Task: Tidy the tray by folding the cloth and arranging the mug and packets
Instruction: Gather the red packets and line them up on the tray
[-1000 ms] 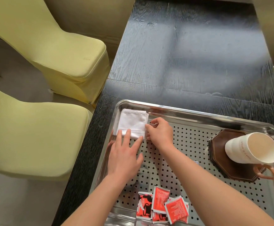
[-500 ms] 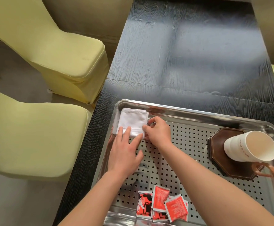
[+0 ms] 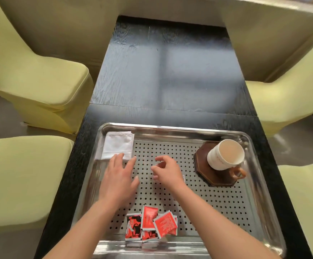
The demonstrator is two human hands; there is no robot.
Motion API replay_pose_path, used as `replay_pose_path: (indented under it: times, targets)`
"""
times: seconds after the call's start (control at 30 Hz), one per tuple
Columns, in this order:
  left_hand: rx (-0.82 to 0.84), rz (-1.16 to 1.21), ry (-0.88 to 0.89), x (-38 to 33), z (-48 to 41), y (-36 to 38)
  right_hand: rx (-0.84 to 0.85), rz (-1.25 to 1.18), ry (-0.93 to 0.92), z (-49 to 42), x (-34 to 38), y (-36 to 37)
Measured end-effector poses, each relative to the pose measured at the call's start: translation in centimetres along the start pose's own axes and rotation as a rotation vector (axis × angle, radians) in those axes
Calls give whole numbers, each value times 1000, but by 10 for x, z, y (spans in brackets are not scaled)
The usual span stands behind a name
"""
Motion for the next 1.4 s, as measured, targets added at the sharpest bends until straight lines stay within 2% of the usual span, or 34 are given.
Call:
replay_pose_path:
  times: [0.2, 0.37, 0.53, 0.63, 0.7, 0.83, 1.1, 1.4]
  targets:
    - [129, 155, -5, -54, 35, 2, -129, -28, 36, 50, -35, -63]
    - [268, 409, -30, -101, 59, 13, -249, -62, 62, 85, -68, -115]
    - [485, 722, -253, -148, 66, 30, -399, -75, 116, 108, -98, -160]
    - [543, 834, -339, -176, 64, 41, -509, -9, 84, 109, -104, -182]
    - [552, 870, -384, -193, 60, 47, -545, 72, 35, 105, -103, -194]
    - [546, 882, -446, -215, 50, 56, -507, 138, -90, 90, -95, -208]
    - [501, 896, -421, -230, 45, 64, -486, 242, -132, 76, -97, -214]
    - [519, 1029, -448, -228, 40, 65, -499, 220, -135, 83, -95, -198]
Point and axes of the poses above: each hand's wrist, its own z-axis away from the middle knuckle, its own y-axis out of the palm, x = y × z, the point moved 3 cm from there along -z, towards the middle knuckle, and after that the axes turned 12 degrees about -y, right-handed, at the moved point
